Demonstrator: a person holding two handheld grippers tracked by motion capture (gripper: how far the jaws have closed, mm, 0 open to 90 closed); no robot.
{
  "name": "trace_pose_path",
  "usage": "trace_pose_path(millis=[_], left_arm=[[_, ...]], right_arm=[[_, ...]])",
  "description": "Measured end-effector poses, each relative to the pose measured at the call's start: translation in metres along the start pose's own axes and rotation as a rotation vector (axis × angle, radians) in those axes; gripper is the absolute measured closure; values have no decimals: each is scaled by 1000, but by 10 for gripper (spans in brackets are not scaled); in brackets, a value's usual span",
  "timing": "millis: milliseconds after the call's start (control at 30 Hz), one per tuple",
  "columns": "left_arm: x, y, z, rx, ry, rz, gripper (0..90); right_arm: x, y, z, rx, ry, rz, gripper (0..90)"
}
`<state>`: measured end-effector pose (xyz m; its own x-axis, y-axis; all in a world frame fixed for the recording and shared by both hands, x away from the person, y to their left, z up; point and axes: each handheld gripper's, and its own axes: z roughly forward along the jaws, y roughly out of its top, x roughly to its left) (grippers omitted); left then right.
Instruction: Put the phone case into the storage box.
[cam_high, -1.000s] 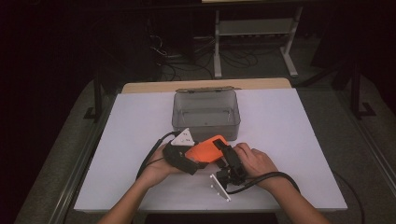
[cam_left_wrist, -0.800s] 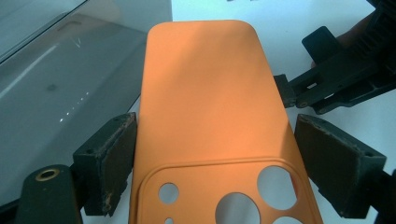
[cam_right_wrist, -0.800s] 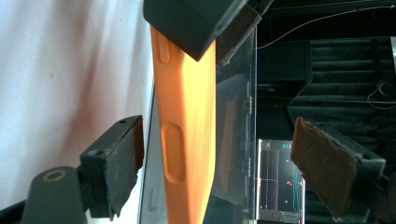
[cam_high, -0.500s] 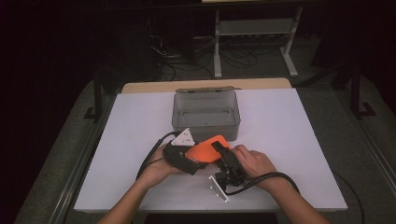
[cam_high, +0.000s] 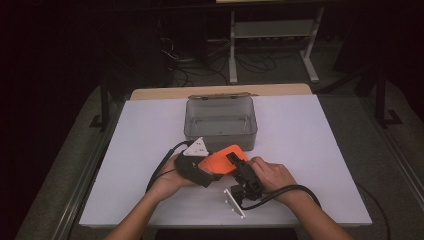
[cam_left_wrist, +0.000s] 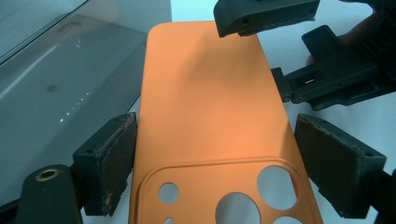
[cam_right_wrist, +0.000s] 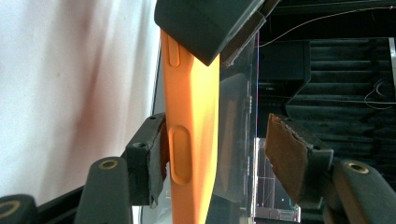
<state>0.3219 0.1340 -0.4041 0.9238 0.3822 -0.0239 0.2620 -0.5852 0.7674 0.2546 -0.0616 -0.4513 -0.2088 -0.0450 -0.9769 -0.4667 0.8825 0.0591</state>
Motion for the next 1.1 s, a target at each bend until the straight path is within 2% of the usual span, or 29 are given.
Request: trace_pose_path(millis=[400,800,1100], left_arm=[[0,0,-1,-2,2,-2,155],[1,0,-1,-7,2,-7,155],[2,0,-2,-5,2,-11,155]], right_arm=[[2,1,-1,0,-9,-5,499],[4,2,-1,7,4,-8,593],[6,3,-1,5,11,-27,676]])
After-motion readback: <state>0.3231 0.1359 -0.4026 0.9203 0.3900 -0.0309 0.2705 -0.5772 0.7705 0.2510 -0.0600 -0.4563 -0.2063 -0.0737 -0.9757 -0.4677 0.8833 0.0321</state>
